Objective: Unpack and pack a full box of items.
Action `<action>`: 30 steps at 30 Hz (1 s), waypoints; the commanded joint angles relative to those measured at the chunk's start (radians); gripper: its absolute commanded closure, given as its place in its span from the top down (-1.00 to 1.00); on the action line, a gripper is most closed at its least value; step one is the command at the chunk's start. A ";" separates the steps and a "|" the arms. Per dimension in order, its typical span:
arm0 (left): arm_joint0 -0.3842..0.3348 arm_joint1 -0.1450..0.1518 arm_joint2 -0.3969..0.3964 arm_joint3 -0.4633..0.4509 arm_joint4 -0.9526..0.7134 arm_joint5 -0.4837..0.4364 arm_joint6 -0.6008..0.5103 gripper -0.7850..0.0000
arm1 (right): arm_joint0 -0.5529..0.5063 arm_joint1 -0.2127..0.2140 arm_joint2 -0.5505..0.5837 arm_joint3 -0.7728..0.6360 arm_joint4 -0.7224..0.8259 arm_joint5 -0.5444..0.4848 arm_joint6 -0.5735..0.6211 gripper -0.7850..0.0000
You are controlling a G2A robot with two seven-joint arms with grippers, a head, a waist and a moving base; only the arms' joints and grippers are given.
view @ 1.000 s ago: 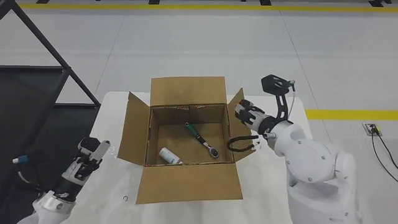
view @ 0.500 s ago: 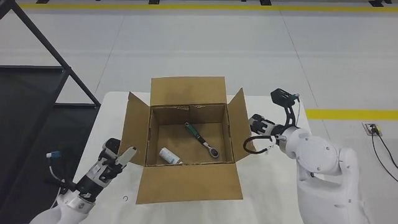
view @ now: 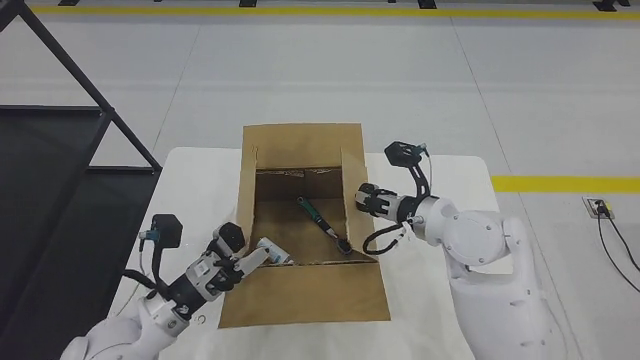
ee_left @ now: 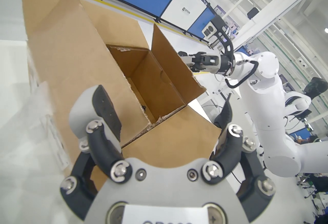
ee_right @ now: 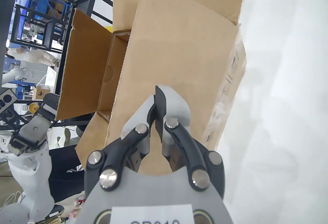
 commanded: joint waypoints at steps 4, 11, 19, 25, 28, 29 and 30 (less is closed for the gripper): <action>-0.031 0.001 0.052 0.022 0.024 -0.014 -0.026 1.00 | 0.021 0.000 -0.039 0.039 -0.024 0.017 -0.003 -1.00; -0.031 0.001 0.052 0.022 0.024 -0.014 -0.026 1.00 | 0.021 0.000 -0.039 0.039 -0.024 0.017 -0.003 -1.00; -0.057 0.001 0.106 0.042 0.033 -0.001 -0.045 1.00 | 0.021 0.001 -0.070 0.079 -0.019 0.024 -0.047 -1.00; -0.122 0.001 0.173 0.085 0.037 0.014 -0.098 1.00 | 0.055 0.001 -0.096 0.154 0.005 0.038 -0.094 -1.00; -0.152 0.001 0.198 0.110 0.042 0.025 -0.111 1.00 | 0.066 0.000 -0.111 0.178 0.003 0.055 -0.119 -1.00; -0.162 0.001 0.208 0.118 0.039 0.029 -0.114 1.00 | 0.069 0.001 -0.111 0.185 0.004 0.061 -0.129 -1.00; -0.167 0.001 0.213 0.123 0.038 0.031 -0.118 1.00 | 0.069 0.002 -0.111 0.189 0.002 0.066 -0.135 -1.00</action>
